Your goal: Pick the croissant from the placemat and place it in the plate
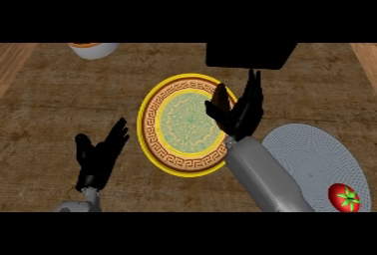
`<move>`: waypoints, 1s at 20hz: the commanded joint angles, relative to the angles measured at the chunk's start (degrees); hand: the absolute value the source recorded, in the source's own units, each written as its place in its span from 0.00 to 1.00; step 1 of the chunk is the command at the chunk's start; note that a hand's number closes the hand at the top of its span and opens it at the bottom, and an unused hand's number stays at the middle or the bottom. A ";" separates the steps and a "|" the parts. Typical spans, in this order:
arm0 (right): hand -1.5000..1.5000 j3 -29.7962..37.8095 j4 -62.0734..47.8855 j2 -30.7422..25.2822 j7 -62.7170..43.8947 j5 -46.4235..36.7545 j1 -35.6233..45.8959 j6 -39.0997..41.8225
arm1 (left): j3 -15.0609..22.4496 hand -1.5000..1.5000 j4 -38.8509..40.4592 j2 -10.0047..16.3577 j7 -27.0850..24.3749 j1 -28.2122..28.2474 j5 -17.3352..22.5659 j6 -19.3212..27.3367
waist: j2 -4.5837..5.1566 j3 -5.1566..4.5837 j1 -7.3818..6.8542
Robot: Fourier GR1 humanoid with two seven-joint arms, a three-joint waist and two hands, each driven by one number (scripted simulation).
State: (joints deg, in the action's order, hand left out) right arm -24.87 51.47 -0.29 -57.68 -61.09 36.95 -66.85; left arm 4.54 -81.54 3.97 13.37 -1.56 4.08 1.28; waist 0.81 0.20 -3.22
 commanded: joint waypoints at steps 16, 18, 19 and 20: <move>0.00 -22.06 32.06 -3.12 8.19 10.24 -27.49 -13.34 | -1.09 0.50 -2.98 0.37 1.45 3.69 -0.21 0.83 | -0.94 -0.18 3.29; 0.00 -24.25 35.24 -1.93 9.66 6.56 -34.06 -11.24 | -3.33 0.50 2.51 0.93 -3.72 3.23 0.97 -0.93 | -0.94 -0.23 3.72; 0.00 -25.67 35.20 -6.17 9.65 10.77 -33.18 -12.97 | -2.02 0.50 -0.95 0.67 1.25 1.29 0.21 0.08 | -0.86 -0.18 3.32; 0.00 -26.52 35.05 -3.47 11.42 5.96 -38.81 -13.35 | -1.95 0.50 -1.80 -0.09 1.12 2.15 0.60 0.55 | -0.94 -0.20 3.57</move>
State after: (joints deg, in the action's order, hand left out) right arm -47.33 83.40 -4.16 -49.05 -52.14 6.88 -79.26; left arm 2.34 -82.55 4.60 12.71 0.92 4.47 1.42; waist -0.21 0.12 0.17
